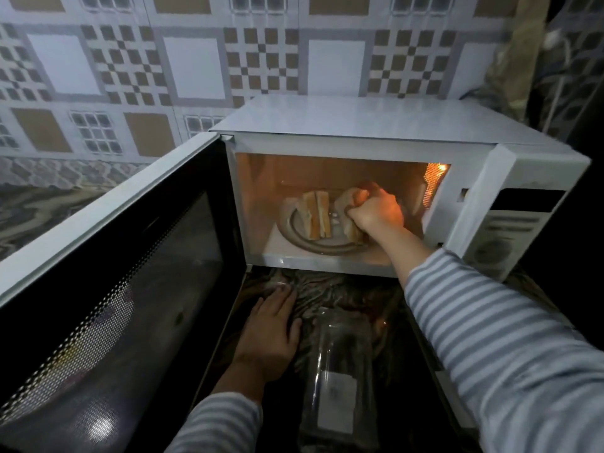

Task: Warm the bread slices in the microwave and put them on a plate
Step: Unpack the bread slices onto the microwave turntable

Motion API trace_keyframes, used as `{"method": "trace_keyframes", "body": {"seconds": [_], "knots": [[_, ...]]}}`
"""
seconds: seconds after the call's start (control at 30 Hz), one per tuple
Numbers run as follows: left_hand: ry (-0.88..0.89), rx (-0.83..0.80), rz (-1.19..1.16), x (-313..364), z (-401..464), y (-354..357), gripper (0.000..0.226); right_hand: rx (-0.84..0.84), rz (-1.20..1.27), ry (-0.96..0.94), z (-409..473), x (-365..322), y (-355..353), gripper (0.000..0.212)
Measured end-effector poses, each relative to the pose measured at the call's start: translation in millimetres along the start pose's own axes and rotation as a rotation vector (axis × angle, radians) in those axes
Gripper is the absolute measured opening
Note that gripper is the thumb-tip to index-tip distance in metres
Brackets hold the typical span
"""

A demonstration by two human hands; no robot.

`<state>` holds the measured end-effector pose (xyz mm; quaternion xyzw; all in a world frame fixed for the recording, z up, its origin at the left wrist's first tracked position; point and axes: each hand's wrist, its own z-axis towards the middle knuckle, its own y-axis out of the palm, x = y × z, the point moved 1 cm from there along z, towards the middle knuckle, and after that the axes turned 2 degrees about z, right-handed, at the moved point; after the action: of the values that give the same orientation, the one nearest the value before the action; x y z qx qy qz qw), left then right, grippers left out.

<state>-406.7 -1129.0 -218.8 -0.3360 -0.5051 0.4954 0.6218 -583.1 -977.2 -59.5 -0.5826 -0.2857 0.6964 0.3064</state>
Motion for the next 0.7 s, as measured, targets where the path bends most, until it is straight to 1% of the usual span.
{"method": "trace_keyframes", "body": {"seconds": [0.07,0.17,0.33,0.47,0.6,0.7], "knots": [[0.002,0.027,-0.010,-1.8,0.6,1.5,0.067,-0.013,0.023,-0.020,11.4,-5.7,8.6,0.043],[0.001,0.019,-0.041,-1.5,0.4,0.2,0.067,-0.063,-0.007,-0.017,27.7,-10.1,25.5,0.043],[0.005,0.023,-0.043,-2.3,1.0,1.2,0.062,-0.065,-0.058,-0.030,38.0,-5.4,43.9,0.045],[-0.007,0.002,-0.045,-2.4,0.8,0.8,0.062,-0.092,-0.034,-0.031,43.1,-5.0,41.8,0.045],[-0.004,0.011,-0.045,-1.2,1.3,-0.3,0.062,-0.196,0.079,-0.020,40.3,-10.4,31.5,0.053],[-0.014,-0.008,-0.037,-1.4,1.5,-0.7,0.069,-0.155,0.077,0.029,30.6,-10.2,20.2,0.050]]}}
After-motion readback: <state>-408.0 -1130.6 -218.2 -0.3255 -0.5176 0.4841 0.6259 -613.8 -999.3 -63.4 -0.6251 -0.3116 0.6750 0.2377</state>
